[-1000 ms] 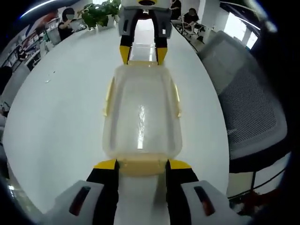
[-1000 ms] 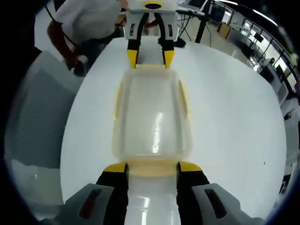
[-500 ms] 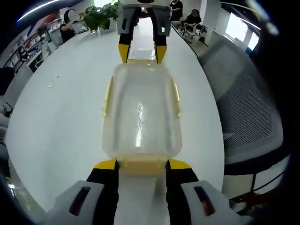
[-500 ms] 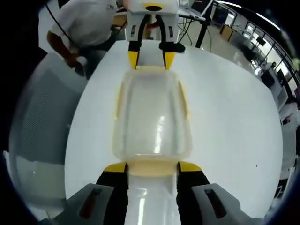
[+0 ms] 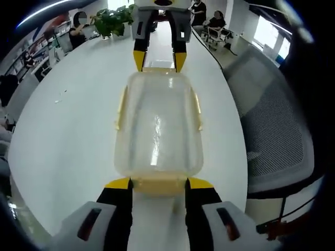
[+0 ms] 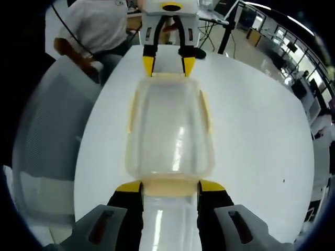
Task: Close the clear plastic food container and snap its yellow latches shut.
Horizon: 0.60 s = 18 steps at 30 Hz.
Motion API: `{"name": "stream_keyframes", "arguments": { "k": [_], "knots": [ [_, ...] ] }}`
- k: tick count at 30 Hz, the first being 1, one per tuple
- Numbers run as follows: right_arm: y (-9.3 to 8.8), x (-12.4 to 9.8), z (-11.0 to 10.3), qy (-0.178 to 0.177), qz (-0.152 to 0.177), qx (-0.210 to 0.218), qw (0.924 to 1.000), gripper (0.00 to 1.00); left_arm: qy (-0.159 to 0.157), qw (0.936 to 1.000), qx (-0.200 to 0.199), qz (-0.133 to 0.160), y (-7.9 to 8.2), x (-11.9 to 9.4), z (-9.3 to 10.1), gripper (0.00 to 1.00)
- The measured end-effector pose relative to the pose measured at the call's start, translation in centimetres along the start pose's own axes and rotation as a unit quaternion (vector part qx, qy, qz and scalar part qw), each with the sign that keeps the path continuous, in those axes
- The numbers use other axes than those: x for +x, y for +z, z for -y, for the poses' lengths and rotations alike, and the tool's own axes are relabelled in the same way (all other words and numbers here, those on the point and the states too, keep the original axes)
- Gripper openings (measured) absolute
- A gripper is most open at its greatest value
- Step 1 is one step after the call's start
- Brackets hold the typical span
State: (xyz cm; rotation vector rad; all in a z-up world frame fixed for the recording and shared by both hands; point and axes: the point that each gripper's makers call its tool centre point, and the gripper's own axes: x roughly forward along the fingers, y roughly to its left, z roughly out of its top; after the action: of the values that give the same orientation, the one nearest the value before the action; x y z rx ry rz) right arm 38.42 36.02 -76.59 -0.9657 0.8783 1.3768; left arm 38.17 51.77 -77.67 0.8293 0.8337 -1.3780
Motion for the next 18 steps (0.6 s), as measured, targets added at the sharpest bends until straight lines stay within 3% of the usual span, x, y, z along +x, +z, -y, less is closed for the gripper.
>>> {"name": "stream_keyframes", "arguments": {
  "k": [18],
  "knots": [
    [-2.3, -1.4, -0.4, -0.002, -0.002, 0.002, 1.0, 0.39, -0.002, 1.0, 0.003, -0.001, 2.5, 0.9, 0.3, 0.38]
  ]
}}
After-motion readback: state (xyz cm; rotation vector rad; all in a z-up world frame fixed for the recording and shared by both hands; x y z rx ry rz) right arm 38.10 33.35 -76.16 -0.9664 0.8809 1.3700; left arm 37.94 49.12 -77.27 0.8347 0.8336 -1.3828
